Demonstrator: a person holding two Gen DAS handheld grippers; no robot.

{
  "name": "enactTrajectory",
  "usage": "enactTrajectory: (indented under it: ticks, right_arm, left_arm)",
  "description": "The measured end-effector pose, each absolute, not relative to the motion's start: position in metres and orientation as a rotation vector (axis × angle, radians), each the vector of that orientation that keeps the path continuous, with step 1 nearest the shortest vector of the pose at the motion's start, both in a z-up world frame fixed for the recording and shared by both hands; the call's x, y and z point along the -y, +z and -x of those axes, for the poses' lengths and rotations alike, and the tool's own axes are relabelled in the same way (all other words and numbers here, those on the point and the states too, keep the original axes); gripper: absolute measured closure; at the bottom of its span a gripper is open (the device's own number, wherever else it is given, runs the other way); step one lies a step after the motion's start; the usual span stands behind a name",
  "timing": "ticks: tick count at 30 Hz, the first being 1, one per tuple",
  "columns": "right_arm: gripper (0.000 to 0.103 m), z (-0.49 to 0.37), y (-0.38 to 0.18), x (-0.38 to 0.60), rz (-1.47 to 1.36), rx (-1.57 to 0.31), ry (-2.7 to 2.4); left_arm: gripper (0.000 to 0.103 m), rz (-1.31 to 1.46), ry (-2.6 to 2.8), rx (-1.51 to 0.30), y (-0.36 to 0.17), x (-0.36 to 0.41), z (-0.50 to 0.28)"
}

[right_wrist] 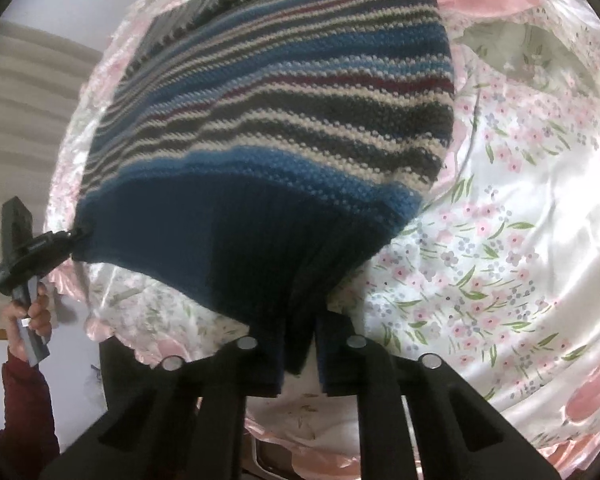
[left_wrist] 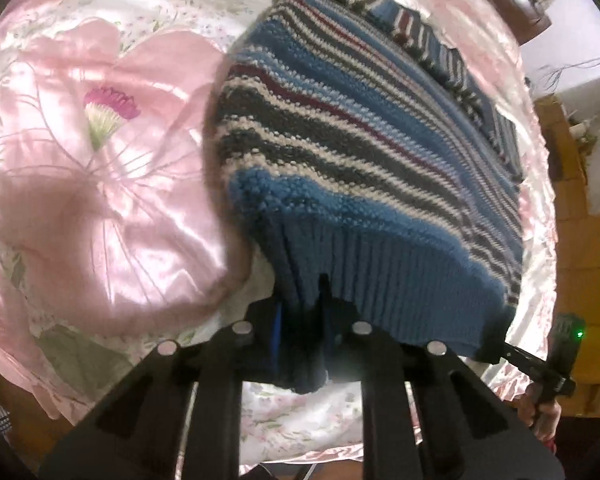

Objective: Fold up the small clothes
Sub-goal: 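Grasp the navy hem with both grippers and lift it toward the collar, then lay the held hem over the collar and open both grippers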

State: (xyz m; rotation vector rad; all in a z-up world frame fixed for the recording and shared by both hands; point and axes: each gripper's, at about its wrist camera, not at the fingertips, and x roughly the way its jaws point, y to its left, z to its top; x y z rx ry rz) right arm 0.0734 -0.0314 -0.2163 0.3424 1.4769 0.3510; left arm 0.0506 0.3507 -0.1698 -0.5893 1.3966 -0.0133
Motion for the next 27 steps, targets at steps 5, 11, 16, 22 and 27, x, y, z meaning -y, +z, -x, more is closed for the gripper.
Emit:
enactTrajectory:
  ticks: [5,11,16,22,27]
  right_arm:
    - [0.093,-0.077,-0.2,0.042,-0.436,-1.424,0.412]
    - [0.093,-0.1,-0.177,0.051,-0.481,-1.368,0.438]
    - [0.093,-0.131,-0.165,0.06,-0.488,-1.339,0.427]
    - [0.093,-0.174,-0.165,0.065,-0.517,-1.342,0.404]
    - [0.093,-0.206,-0.18,0.071,-0.562,-1.369,0.372]
  left_arm:
    - [0.09,0.589,-0.041,-1.358,-0.152,-0.344,-0.058]
    - [0.091,0.595,-0.074,-1.322,-0.136,-0.345,-0.08]
    - [0.091,0.607,-0.063,-1.294,-0.133,-0.352,-0.107]
    - [0.091,0.643,-0.026,-1.27,-0.139,-0.366,-0.139]
    - [0.09,0.642,0.014,-1.278,-0.157,-0.374,-0.168]
